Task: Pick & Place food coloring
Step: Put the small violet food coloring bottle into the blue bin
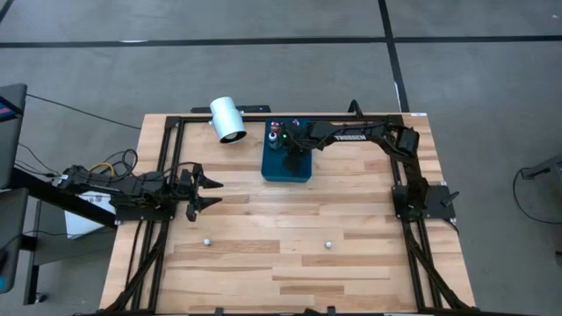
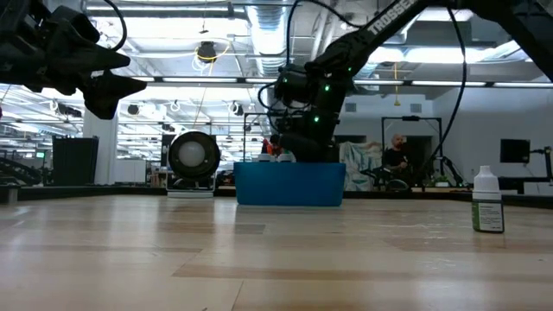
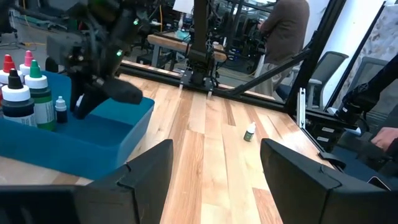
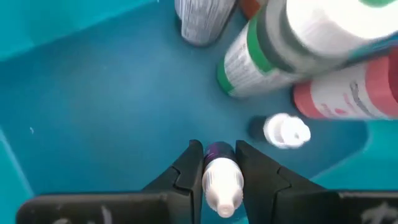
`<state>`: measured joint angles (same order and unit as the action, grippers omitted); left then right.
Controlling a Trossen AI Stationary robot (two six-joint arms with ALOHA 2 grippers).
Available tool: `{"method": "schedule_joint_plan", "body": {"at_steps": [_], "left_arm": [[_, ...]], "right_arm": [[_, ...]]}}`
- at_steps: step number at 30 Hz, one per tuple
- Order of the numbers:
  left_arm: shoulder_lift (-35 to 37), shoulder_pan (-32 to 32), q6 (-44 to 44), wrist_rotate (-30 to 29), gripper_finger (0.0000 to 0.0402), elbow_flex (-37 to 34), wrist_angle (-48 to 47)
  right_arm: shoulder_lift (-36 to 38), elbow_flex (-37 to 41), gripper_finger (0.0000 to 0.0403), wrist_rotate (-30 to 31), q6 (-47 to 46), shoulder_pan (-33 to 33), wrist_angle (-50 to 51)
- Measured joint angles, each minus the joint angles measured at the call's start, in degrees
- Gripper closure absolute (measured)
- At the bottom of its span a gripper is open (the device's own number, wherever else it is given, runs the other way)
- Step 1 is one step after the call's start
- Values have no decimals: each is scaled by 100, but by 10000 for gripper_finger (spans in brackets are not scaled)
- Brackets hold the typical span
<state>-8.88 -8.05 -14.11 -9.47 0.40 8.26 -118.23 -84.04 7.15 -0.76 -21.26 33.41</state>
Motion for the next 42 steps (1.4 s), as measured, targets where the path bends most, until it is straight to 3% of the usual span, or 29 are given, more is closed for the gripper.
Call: {"method": "schedule_joint_plan", "body": {"at_steps": [25,42], "left_arm": [[0,-1,-2,-42,168,-1,-33],[0,-1,-23,-42,168,0,-32]], "right_arm": [[-117,9,329,-127,466,-64,-23],[-115,9,260,-118,729,-65,-23]]}}
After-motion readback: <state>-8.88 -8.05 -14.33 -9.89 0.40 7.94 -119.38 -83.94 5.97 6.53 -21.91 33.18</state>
